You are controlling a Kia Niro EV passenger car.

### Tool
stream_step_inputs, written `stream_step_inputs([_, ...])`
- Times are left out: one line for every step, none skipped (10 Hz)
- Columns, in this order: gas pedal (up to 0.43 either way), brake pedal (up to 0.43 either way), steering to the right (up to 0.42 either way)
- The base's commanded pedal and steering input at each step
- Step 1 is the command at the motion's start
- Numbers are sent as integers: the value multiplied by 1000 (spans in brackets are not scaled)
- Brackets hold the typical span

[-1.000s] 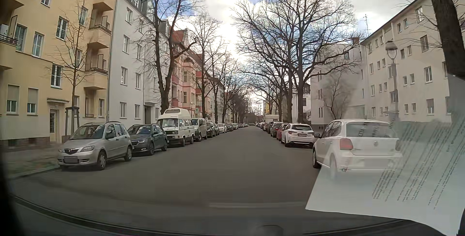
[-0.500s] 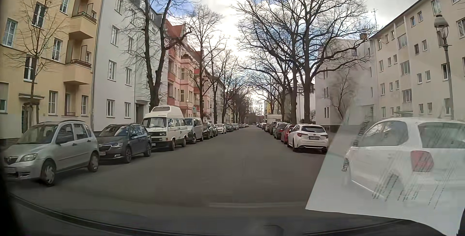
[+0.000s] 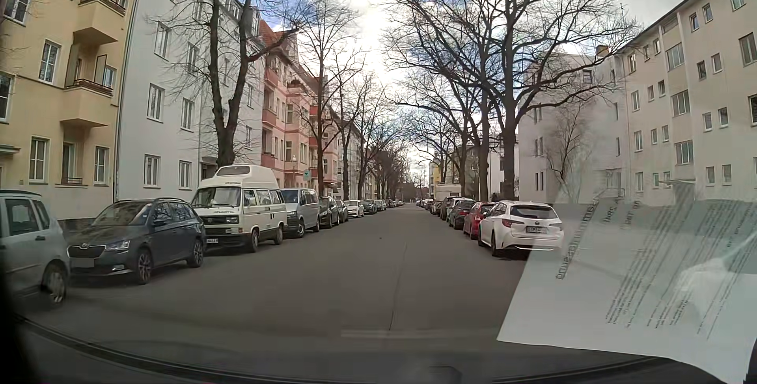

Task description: Follow the waypoints while adhering to traffic rules and regulations

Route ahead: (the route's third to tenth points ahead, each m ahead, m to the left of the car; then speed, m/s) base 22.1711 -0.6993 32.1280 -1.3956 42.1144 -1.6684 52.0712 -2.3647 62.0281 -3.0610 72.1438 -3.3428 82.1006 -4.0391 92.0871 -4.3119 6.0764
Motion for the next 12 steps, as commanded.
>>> stream_step_inputs([59, 30, 6])
stream_step_inputs([59, 30, 6])
stream_step_inputs([59, 30, 5])
stream_step_inputs([59, 30, 6])
stream_step_inputs([59, 30, 5])
stream_step_inputs([59, 30, 5])
stream_step_inputs([59, 30, 5])
stream_step_inputs([59, 30, 5])
stream_step_inputs([59, 30, 5])
stream_step_inputs([59, 30, 5])
stream_step_inputs([59, 30, 5])
stream_step_inputs([59, 30, 5])
